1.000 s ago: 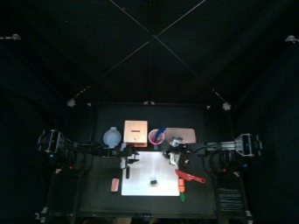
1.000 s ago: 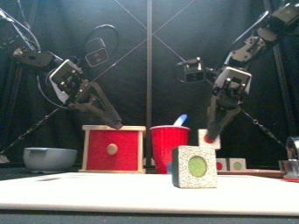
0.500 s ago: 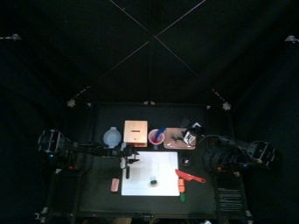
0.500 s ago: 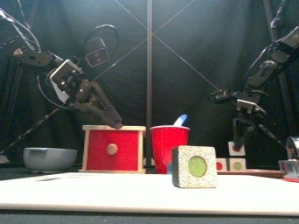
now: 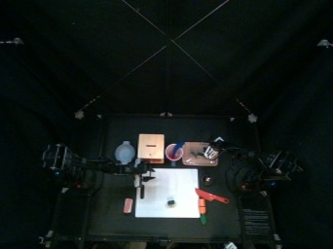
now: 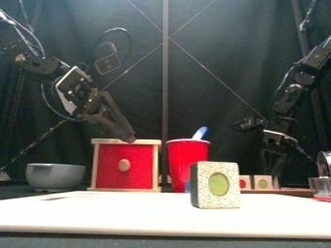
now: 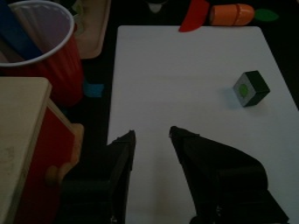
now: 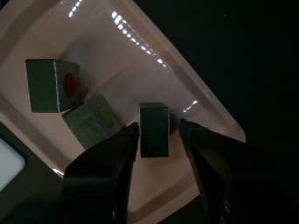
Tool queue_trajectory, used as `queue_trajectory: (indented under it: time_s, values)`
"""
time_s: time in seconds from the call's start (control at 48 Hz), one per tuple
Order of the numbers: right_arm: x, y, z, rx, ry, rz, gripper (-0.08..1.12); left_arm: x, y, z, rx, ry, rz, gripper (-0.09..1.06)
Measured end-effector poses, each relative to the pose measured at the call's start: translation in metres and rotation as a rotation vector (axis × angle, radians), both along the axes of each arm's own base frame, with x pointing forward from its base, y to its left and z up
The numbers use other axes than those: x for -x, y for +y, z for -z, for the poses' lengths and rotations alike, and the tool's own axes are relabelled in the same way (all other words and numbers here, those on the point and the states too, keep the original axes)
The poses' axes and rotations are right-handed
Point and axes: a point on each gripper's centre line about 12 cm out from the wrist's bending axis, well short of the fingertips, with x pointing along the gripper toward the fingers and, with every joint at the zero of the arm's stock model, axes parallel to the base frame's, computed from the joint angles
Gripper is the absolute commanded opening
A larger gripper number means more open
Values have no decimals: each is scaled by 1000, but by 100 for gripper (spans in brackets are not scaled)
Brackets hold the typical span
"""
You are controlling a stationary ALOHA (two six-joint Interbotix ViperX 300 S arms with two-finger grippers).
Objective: Place sushi on board then cut the sushi with the knife then place the pieces on the plate
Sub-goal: Place the 4 sushi pieces on the plate
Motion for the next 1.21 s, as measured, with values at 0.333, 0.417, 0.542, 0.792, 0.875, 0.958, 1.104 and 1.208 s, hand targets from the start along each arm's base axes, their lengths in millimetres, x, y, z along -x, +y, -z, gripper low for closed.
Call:
queue_trajectory:
  time_s: [0.333,0.417,0.542,0.792,0.875,0.958,1.104,1.208]
  values:
    - [-38,49,-41,16,-80,-201,80,0,-1,0,0,0,2,77]
    - [-59,79,-53,12,-128,-317,80,0,0,0,0,-2,2,77]
    - [-90,133,-67,5,-194,-515,80,0,-1,0,0,2,2,77]
    - [-134,222,-65,-18,-329,-764,80,0,-1,-1,0,-2,2,77]
    - [-144,234,-59,-37,-335,-774,80,0,-1,0,0,0,2,77]
    - [-151,242,-52,-42,-326,-792,80,0,-1,-1,-1,-3,3,77]
    - [-167,251,-39,-44,-296,-816,80,1,-1,0,1,0,2,77]
    - [-177,259,-31,-43,-276,-839,80,1,-1,0,1,0,2,77]
